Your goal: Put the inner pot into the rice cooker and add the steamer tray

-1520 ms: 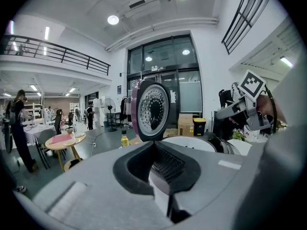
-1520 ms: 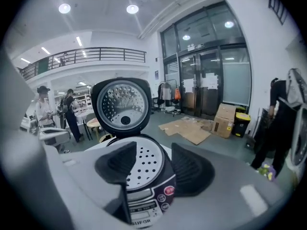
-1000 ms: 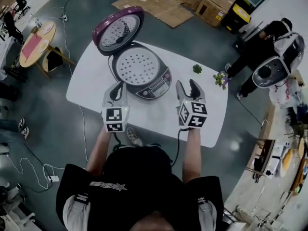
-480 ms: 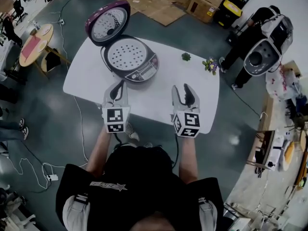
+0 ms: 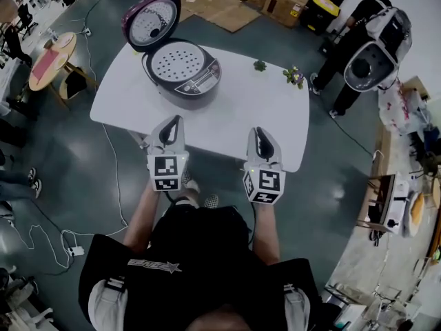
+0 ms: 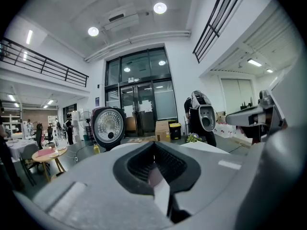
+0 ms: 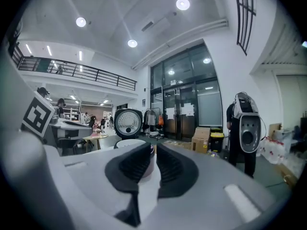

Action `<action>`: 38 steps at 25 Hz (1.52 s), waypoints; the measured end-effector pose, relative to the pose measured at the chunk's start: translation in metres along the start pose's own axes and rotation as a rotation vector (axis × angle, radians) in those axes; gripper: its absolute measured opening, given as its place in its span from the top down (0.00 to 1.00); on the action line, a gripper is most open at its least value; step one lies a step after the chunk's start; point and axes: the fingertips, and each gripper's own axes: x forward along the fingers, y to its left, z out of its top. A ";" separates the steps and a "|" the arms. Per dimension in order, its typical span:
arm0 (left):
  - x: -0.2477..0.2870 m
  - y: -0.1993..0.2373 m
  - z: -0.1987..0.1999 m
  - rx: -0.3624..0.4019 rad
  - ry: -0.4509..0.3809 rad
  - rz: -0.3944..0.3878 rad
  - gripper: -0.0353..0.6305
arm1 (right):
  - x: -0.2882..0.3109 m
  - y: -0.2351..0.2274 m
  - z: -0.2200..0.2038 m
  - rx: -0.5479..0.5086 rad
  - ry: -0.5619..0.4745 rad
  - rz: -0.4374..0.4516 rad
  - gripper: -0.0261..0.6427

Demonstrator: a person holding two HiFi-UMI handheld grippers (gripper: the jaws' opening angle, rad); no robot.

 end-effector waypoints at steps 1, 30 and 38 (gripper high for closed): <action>-0.004 -0.003 -0.001 0.001 0.001 -0.003 0.93 | -0.006 0.001 -0.003 0.001 0.003 -0.001 0.90; -0.034 -0.019 -0.003 0.014 -0.002 -0.013 0.93 | -0.041 0.015 -0.021 0.002 0.029 0.026 0.95; -0.034 -0.023 -0.002 0.012 0.000 -0.018 0.93 | -0.043 0.013 -0.021 0.008 0.030 0.027 0.95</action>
